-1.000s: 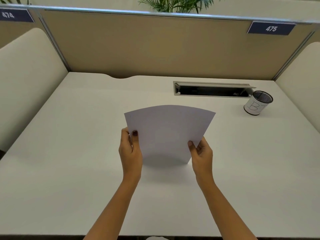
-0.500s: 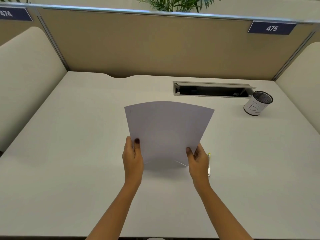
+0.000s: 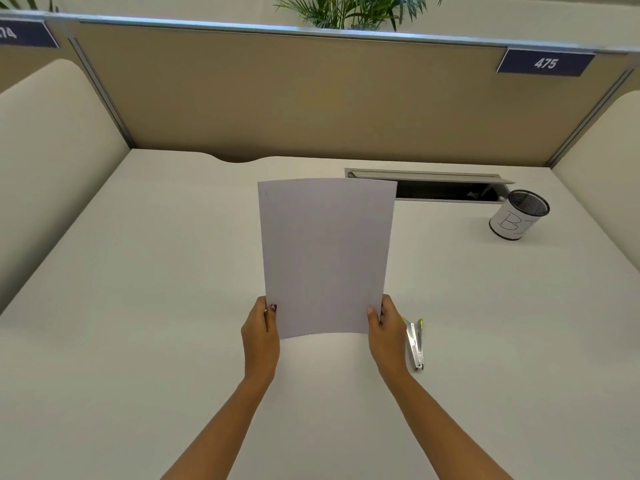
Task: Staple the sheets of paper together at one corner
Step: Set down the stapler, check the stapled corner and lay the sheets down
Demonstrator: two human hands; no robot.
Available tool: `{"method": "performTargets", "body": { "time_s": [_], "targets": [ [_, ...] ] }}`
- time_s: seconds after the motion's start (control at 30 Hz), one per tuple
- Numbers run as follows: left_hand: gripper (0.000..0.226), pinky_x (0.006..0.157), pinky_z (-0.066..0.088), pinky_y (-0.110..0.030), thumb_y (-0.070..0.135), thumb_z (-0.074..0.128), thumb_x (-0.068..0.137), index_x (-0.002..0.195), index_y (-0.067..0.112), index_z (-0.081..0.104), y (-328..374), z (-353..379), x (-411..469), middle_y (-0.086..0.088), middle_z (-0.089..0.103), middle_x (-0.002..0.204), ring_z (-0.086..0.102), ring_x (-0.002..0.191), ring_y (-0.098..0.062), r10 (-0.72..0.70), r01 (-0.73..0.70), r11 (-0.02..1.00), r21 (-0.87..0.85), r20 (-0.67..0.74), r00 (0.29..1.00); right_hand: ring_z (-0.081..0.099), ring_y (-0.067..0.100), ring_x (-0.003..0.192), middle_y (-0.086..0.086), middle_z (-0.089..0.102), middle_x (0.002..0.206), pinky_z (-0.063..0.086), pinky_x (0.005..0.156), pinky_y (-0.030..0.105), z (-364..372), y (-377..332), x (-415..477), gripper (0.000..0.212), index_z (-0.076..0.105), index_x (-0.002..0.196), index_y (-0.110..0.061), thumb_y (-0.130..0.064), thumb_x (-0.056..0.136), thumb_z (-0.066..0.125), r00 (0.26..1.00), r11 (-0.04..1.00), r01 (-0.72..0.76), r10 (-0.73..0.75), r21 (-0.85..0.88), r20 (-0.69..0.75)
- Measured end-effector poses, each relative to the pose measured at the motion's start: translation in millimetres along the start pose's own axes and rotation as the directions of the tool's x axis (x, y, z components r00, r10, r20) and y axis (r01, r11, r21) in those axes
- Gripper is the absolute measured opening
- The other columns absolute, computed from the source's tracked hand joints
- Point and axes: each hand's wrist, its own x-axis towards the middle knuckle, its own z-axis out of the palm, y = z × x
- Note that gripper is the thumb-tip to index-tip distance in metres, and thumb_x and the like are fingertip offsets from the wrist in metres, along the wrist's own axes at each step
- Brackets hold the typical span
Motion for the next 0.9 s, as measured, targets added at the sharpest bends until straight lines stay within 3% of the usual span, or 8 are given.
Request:
{"method": "performTargets", "body": {
  "time_s": [0.1, 0.2, 0.37, 0.53, 0.7, 0.9],
  "targets": [
    [0.016, 0.061, 0.042, -0.014, 0.017, 0.043, 0.099, 0.096, 0.013, 0.058, 5.3, 0.2, 15.0, 0.0, 0.063, 0.087, 0.057, 0.075, -0.013, 0.017, -0.017, 1.0, 0.003, -0.048, 0.999, 0.052, 0.013, 0.066, 0.01, 0.062, 0.079, 0.04, 0.057, 0.01, 6.2, -0.7, 14.1, 0.008, 0.056, 0.094, -0.008, -0.004, 0.094, 0.049, 1.0, 1.0, 0.008, -0.008, -0.006, -0.016],
    [0.017, 0.063, 0.045, -0.017, 0.016, 0.048, 0.097, 0.099, 0.011, 0.064, 15.4, 1.9, 37.8, -0.002, 0.066, 0.087, 0.059, 0.075, -0.015, 0.022, -0.022, 1.0, -0.003, -0.096, 0.995, 0.061, 0.018, 0.076, 0.005, 0.067, 0.087, 0.046, 0.065, 0.013, 11.8, -10.1, 34.6, 0.011, 0.06, 0.1, -0.009, -0.005, 0.093, 0.053, 0.999, 1.0, 0.017, -0.016, 0.022, -0.046],
    [0.017, 0.064, 0.041, -0.007, 0.013, 0.055, 0.093, 0.102, 0.01, 0.07, 34.2, 4.5, 83.4, 0.002, 0.068, 0.091, 0.061, 0.08, -0.013, -0.015, 0.008, 0.999, -0.046, -0.15, 0.989, 0.065, 0.017, 0.086, -0.001, 0.067, 0.094, 0.048, 0.072, 0.013, 21.0, -28.8, 74.6, 0.018, 0.063, 0.108, -0.008, -0.008, 0.09, 0.059, 0.996, 0.995, -0.022, 0.03, 0.099, -0.081],
    [0.019, 0.079, 0.046, -0.021, 0.013, 0.062, 0.09, 0.105, 0.007, 0.071, 42.9, 12.2, 136.2, 0.0, 0.07, 0.095, 0.063, 0.086, -0.014, -0.082, 0.069, 0.994, -0.087, -0.165, 0.983, 0.064, 0.016, 0.086, 0.0, 0.067, 0.094, 0.046, 0.067, 0.009, 36.4, -45.0, 121.6, 0.02, 0.064, 0.108, -0.008, -0.006, 0.088, 0.061, 0.993, 0.988, -0.073, 0.084, 0.135, -0.083],
    [0.021, 0.085, 0.045, -0.021, 0.012, 0.066, 0.087, 0.106, 0.004, 0.07, 43.7, 24.9, 189.3, -0.004, 0.07, 0.097, 0.062, 0.087, -0.013, -0.133, 0.113, 0.987, -0.113, -0.19, 0.973, 0.061, 0.015, 0.086, 0.005, 0.067, 0.099, 0.043, 0.066, 0.007, 60.5, -54.3, 168.7, 0.024, 0.063, 0.112, -0.006, -0.005, 0.088, 0.062, 0.99, 0.988, -0.097, 0.108, 0.124, -0.088],
    [0.021, 0.084, 0.043, -0.019, 0.011, 0.066, 0.087, 0.106, 0.004, 0.07, 38.2, 47.2, 243.6, -0.01, 0.072, 0.101, 0.061, 0.085, -0.013, -0.202, 0.18, 0.977, -0.118, -0.217, 0.955, 0.059, 0.015, 0.086, 0.011, 0.069, 0.108, 0.046, 0.077, 0.021, 90.7, -54.6, 218.5, 0.026, 0.062, 0.114, -0.004, -0.004, 0.088, 0.062, 0.981, 0.982, -0.154, 0.166, 0.108, -0.104]
  ]
}}
